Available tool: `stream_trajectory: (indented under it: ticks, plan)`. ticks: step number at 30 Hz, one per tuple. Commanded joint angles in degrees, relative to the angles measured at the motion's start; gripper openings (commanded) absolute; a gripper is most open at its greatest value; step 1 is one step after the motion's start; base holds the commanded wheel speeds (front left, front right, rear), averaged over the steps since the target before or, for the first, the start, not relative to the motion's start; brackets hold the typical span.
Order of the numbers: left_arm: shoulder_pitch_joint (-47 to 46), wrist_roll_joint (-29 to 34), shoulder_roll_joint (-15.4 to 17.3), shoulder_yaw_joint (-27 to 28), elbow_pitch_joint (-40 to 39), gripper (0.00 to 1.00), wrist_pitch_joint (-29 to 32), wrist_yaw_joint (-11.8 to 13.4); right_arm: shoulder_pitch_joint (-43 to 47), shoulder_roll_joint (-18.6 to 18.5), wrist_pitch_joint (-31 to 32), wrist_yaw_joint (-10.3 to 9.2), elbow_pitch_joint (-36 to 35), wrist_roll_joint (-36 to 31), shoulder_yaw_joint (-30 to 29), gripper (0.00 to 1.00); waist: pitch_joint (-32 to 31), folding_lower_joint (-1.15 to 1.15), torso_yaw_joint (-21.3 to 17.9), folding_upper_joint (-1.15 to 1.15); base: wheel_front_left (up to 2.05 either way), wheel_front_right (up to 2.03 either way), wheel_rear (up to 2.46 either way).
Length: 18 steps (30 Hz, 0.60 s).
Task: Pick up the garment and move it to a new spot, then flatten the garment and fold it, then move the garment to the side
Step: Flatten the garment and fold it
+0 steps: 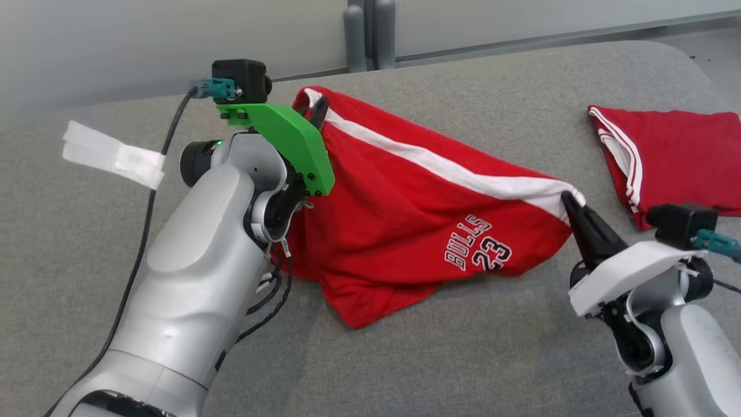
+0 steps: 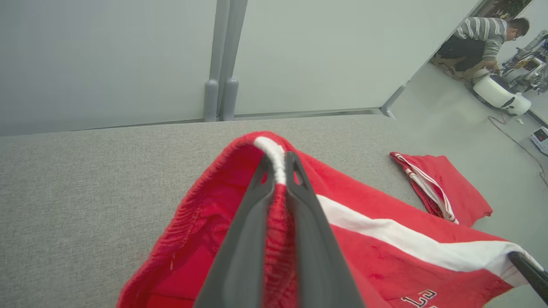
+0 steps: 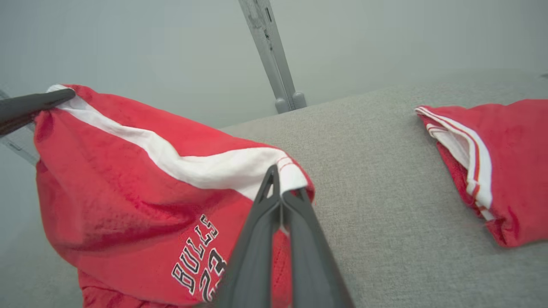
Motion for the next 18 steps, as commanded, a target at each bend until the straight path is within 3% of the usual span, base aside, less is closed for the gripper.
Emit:
stream_trajectory:
  ticks: [1, 7, 18]
  plan:
    - [0.69, -0.32, 0.52, 0.52, -0.56, 0.0, -0.67, -0.18, -0.87, -0.39, -0.01, 0.02, -0.54, -0.56, -0.27, 0.0, -1.27, 0.0, 0.97, 0.56, 0.0, 0.0, 0.0]
    - [2.83, -4.67, 2.99, 5.72, -6.9, 0.0, -4.74, -2.61, -5.52, -0.73, 1.26, 0.02, -4.97, -1.81, -3.17, 0.0, -4.21, 0.0, 1.87, 0.56, 0.0, 0.0, 0.0]
    - [12.11, -10.2, 8.54, 12.98, -25.78, 0.0, -6.97, -2.02, -9.76, 0.81, 3.29, -0.03, -12.21, -2.37, -8.71, 0.0, -7.68, 0.0, 3.15, 0.56, 0.0, 0.0, 0.0]
